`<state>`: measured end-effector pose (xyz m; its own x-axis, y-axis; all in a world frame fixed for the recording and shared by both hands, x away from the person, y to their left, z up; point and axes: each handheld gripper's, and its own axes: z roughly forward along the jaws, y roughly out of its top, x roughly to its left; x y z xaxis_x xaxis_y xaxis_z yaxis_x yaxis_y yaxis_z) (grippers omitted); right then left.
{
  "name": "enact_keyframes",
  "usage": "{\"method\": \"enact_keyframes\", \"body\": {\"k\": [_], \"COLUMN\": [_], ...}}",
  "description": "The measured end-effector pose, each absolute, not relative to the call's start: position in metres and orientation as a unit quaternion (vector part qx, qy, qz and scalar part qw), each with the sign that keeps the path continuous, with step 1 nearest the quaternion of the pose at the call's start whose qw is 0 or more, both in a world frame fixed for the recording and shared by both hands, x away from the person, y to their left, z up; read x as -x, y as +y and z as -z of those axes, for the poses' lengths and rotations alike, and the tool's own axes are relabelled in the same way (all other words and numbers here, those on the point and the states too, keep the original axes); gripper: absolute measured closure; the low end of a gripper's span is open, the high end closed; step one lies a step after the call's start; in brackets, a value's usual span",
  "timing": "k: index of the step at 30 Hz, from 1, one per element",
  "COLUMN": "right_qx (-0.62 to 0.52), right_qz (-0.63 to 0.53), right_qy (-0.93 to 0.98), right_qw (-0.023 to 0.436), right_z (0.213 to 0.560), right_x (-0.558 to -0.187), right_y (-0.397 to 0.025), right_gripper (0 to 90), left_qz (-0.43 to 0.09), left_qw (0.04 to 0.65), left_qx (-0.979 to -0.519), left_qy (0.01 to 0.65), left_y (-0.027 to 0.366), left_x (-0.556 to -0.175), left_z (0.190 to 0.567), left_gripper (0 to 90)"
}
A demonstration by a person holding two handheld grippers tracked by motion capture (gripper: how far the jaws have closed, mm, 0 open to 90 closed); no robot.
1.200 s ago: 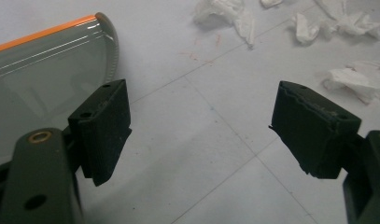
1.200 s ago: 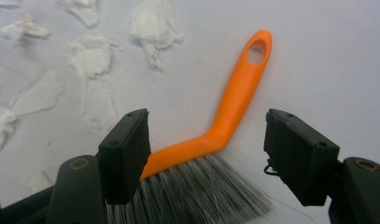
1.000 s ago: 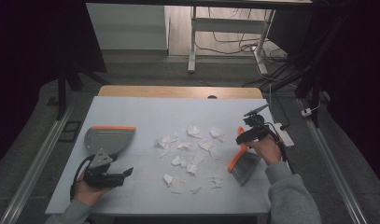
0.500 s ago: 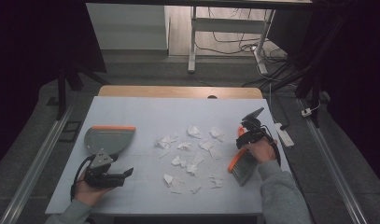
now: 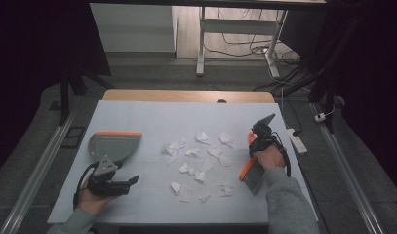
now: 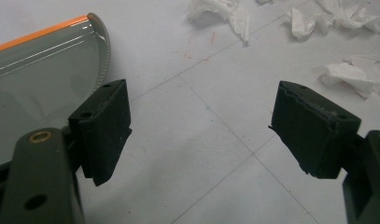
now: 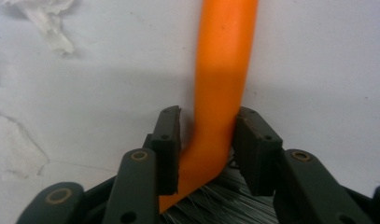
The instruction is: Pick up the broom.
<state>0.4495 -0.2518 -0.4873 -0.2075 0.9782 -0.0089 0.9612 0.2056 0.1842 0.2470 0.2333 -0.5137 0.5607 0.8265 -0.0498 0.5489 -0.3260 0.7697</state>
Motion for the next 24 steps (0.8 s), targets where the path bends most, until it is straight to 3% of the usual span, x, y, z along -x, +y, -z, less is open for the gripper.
{"method": "enact_keyframes", "body": {"k": [6,12,24], "right_qx": [-0.633,-0.617,-0.561], "right_qz": [-0.059,-0.069,-0.156], "right_qy": [0.767,0.78,0.812], "right_qw": [0.085,0.081,0.017], "right_z": [0.488,0.488,0.474], "right_x": [-0.448,-0.447,-0.439], "right_y": [-0.248,-0.251,-0.282], "right_gripper": [69.5,70.4,70.8], "left_qz": [-0.182,-0.181,-0.178], "left_qw": [0.388,0.386,0.382], "left_qx": [-0.794,-0.795,-0.795], "left_qy": [0.432,0.431,0.437], "left_y": [0.234,0.234,0.234], "left_x": [-0.246,-0.246,-0.249], "left_z": [0.513,0.514,0.516], "left_gripper": [21.0,21.0,21.0]}}
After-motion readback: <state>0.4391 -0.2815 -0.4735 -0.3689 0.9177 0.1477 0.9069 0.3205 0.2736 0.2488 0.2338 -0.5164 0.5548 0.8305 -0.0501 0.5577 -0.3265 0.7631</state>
